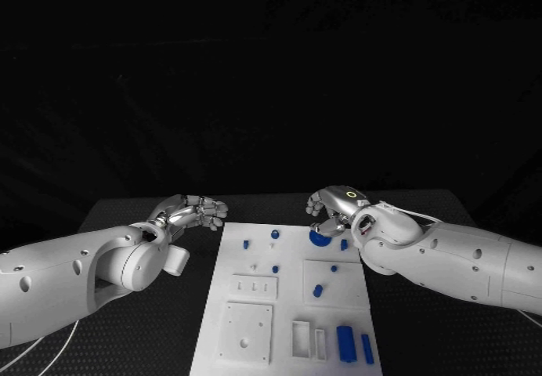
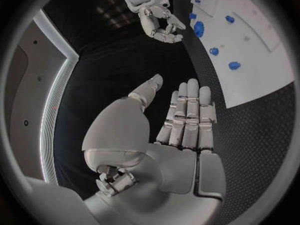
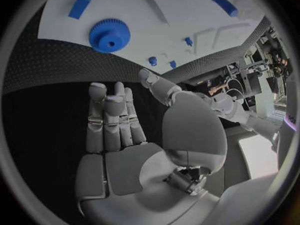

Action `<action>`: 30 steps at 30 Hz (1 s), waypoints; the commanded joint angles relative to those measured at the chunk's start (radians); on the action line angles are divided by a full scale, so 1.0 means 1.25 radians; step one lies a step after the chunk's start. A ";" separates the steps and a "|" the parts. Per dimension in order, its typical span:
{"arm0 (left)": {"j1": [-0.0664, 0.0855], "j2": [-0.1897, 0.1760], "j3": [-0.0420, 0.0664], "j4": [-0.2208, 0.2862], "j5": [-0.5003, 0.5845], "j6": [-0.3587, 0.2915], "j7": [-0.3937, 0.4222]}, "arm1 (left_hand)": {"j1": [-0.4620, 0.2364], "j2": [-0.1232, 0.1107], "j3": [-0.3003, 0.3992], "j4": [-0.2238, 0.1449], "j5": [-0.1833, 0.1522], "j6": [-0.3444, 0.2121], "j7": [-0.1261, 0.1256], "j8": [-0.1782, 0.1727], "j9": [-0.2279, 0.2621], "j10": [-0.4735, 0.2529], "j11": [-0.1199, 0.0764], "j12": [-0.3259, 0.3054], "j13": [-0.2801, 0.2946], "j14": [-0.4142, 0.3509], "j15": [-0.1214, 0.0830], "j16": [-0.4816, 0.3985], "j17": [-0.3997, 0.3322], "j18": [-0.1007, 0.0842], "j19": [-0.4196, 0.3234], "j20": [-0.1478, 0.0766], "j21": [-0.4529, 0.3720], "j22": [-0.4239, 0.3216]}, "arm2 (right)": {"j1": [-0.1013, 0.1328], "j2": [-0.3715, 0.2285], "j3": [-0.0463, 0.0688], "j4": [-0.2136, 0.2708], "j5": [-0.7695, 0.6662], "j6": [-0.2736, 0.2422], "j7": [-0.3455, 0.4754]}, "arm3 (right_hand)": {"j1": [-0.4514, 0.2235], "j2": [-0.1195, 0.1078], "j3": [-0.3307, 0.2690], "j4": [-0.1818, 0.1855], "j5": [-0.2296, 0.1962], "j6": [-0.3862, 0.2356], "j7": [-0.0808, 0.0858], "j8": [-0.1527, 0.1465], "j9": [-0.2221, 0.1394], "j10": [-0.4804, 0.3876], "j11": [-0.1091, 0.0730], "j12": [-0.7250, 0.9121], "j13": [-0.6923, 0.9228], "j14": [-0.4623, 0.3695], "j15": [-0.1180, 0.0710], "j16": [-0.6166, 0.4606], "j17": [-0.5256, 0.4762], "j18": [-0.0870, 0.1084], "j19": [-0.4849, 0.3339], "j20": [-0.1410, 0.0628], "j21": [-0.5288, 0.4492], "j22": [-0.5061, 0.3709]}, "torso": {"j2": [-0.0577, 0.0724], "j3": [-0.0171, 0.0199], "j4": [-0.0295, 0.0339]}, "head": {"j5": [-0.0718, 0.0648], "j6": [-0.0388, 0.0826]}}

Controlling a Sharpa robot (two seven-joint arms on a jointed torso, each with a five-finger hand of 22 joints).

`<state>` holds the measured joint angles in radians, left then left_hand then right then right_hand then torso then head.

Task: Assemble the parts on the task board

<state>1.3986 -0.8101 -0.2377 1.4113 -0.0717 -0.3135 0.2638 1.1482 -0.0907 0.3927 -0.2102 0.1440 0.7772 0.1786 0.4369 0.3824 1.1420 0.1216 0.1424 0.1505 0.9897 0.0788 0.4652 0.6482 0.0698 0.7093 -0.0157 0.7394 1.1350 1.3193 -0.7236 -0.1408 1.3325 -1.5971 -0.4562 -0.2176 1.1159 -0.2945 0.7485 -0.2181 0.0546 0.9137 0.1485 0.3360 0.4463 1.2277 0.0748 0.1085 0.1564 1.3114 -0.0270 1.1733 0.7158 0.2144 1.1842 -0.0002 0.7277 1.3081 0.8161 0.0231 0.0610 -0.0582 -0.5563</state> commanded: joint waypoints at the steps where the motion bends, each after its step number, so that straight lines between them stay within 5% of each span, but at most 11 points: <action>1: 0.000 0.001 0.000 0.000 -0.004 0.014 0.009 | -0.010 -0.002 0.001 -0.004 -0.003 0.004 0.001 0.002 0.001 0.002 0.002 0.002 0.001 0.005 0.003 -0.003 0.001 0.010 -0.006 0.000 0.003 -0.001 | 0.000 -0.002 0.000 -0.008 0.019 0.075 0.022 | -0.009 -0.001 -0.008 0.001 0.004 -0.001 0.006 -0.002 -0.002 -0.016 0.011 -0.011 -0.002 -0.001 0.002 0.004 -0.002 0.038 -0.004 -0.001 0.002 0.013 | -0.003 0.0023 -0.0046 | 0.001 -0.002; 4: 0.000 0.000 0.000 0.000 -0.004 0.015 0.008 | -0.011 -0.002 0.001 -0.005 -0.003 0.003 0.001 0.001 0.001 0.001 0.002 0.001 0.001 0.005 0.003 -0.004 0.002 0.010 -0.007 0.000 0.004 -0.002 | -0.001 -0.001 0.000 -0.018 0.003 0.087 0.019 | -0.015 -0.001 -0.017 0.005 0.005 -0.002 0.005 -0.004 -0.005 -0.034 0.018 -0.025 -0.007 -0.003 0.009 0.004 -0.005 0.038 -0.007 0.001 0.000 0.013 | -0.003 0.0036 -0.0040 | 0.007 0.000; 11: -0.001 0.003 0.000 -0.003 -0.004 0.017 0.008 | -0.012 -0.001 0.002 -0.007 -0.003 0.002 0.002 0.000 0.001 0.000 0.003 0.000 0.001 0.005 0.003 -0.004 0.003 0.010 -0.007 0.000 0.004 -0.002 | -0.005 0.010 -0.001 -0.054 -0.034 0.119 -0.002 | -0.034 -0.002 -0.052 -0.003 -0.001 -0.010 0.001 -0.011 -0.011 -0.027 0.018 -0.025 -0.005 -0.007 0.009 0.006 -0.011 0.038 -0.013 0.003 -0.001 0.014 | -0.003 0.0012 -0.0017 | 0.004 0.002; 17: -0.002 0.004 0.000 -0.004 -0.004 0.018 0.007 | -0.014 -0.001 0.004 -0.009 -0.003 0.000 0.003 -0.001 0.001 -0.002 0.003 -0.002 0.000 0.005 0.003 -0.005 0.004 0.010 -0.007 0.000 0.005 -0.003 | -0.013 0.008 -0.002 -0.060 -0.030 0.113 0.000 | -0.035 -0.001 -0.119 -0.038 -0.004 -0.046 -0.013 -0.022 -0.014 0.068 -0.020 0.056 0.057 -0.008 -0.023 0.002 -0.020 0.038 -0.018 0.005 -0.004 0.012 | -0.003 0.0009 -0.0016 | 0.006 -0.001; 19: -0.002 0.004 0.000 -0.004 -0.004 0.018 0.007 | -0.015 -0.001 0.004 -0.010 -0.003 -0.001 0.003 -0.001 0.001 -0.003 0.004 -0.002 0.000 0.005 0.003 -0.005 0.004 0.010 -0.007 0.000 0.005 -0.003 | -0.013 0.008 -0.002 -0.058 -0.026 0.114 0.000 | -0.026 -0.003 -0.151 -0.043 -0.011 -0.052 -0.024 -0.019 -0.011 0.079 -0.050 0.200 0.169 -0.005 -0.040 0.005 -0.021 0.038 -0.009 0.004 -0.006 0.008 | -0.003 0.0009 -0.0017 | 0.007 -0.002; 20: -0.002 0.004 0.000 -0.004 -0.004 0.018 0.007 | -0.015 -0.001 0.005 -0.010 -0.003 -0.001 0.003 -0.002 0.001 -0.003 0.004 -0.002 0.000 0.005 0.003 -0.005 0.004 0.010 -0.007 0.000 0.006 -0.003 | -0.014 0.009 -0.002 -0.058 -0.025 0.116 0.000 | -0.025 0.004 -0.152 -0.035 -0.005 -0.051 -0.019 -0.018 -0.010 0.061 -0.039 0.256 0.217 -0.002 -0.055 0.009 -0.020 0.038 -0.004 0.003 -0.006 0.007 | -0.004 0.0005 -0.0018 | 0.007 -0.003; 23: -0.002 0.005 0.000 -0.003 -0.004 0.013 0.008 | -0.016 -0.001 0.005 -0.010 -0.003 -0.002 0.004 -0.002 0.001 -0.004 0.004 -0.003 0.000 0.005 0.003 -0.005 0.004 0.010 -0.007 0.000 0.006 -0.003 | -0.014 0.012 -0.002 -0.060 -0.041 0.118 -0.005 | -0.021 -0.006 -0.150 -0.016 -0.007 -0.048 -0.022 -0.015 -0.009 -0.112 -0.048 0.566 0.496 -0.005 -0.058 0.041 0.004 0.038 0.011 -0.002 0.005 0.015 | -0.003 0.0000 -0.0023 | 0.008 -0.004; 30: -0.002 0.007 0.000 -0.003 -0.004 0.013 0.007 | -0.021 -0.002 0.009 -0.017 -0.002 -0.009 0.003 -0.006 0.001 -0.015 0.005 -0.010 -0.002 0.005 0.003 -0.007 0.007 0.010 -0.008 0.000 0.009 -0.005 | -0.014 0.022 -0.002 -0.074 -0.024 0.124 0.005 | -0.013 0.002 -0.097 0.016 -0.005 -0.021 -0.022 -0.006 -0.008 -0.165 -0.053 0.777 0.655 -0.012 -0.057 0.090 0.055 0.038 0.018 -0.011 0.041 0.019 | -0.003 0.0002 -0.0020 | 0.007 -0.006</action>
<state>1.3961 -0.8041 -0.2384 1.4054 -0.0728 -0.3075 0.2634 1.1314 -0.0921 0.4023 -0.2254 0.1440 0.7735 0.1821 0.4327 0.3829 1.1292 0.1270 0.1346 0.1495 0.9897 0.0788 0.4607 0.6565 0.0621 0.7093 -0.0157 0.7437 1.1300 1.3025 -0.6977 -0.1430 1.2453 -1.6221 -0.3209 -0.2181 1.0928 -0.2973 0.6207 -0.2007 0.0504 0.8570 0.1123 0.3249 0.4349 1.0591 0.0196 1.0619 0.9659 1.3028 -0.1001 1.2817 0.7790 0.2624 1.2023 -0.0109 0.7747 1.3077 0.8121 0.0231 0.0582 -0.0476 -0.5624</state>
